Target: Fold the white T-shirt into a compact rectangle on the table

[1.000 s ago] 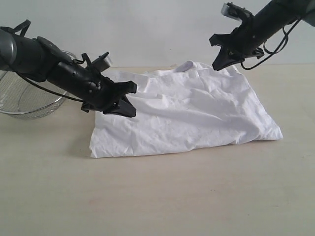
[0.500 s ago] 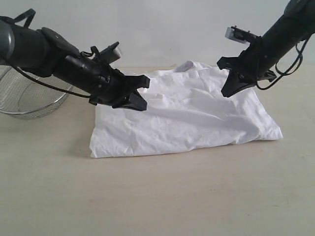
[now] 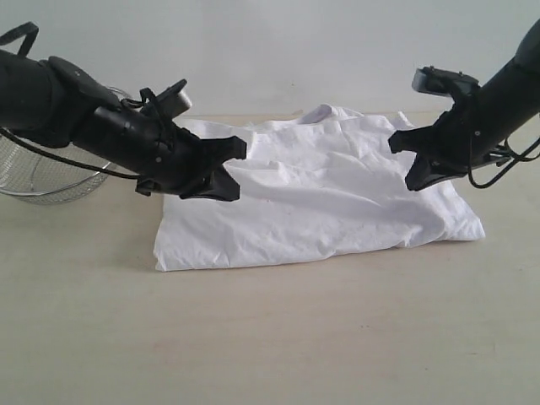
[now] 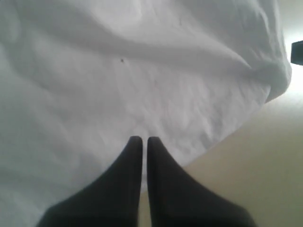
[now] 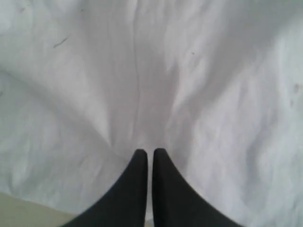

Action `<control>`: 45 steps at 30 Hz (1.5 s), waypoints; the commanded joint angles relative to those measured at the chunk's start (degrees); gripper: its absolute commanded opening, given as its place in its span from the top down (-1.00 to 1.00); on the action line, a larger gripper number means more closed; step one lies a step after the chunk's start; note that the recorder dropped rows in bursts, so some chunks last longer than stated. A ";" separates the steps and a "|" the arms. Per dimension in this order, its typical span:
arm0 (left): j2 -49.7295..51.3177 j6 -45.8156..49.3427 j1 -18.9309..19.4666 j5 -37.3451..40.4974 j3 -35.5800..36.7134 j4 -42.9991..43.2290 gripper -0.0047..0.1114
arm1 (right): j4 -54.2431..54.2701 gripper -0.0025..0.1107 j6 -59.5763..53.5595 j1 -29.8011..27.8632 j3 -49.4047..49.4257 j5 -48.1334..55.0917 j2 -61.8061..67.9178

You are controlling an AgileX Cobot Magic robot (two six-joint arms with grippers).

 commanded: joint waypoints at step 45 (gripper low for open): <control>-8.06 6.35 3.49 -4.63 25.37 -6.07 0.84 | -7.13 0.96 8.95 0.75 24.96 -4.07 -11.99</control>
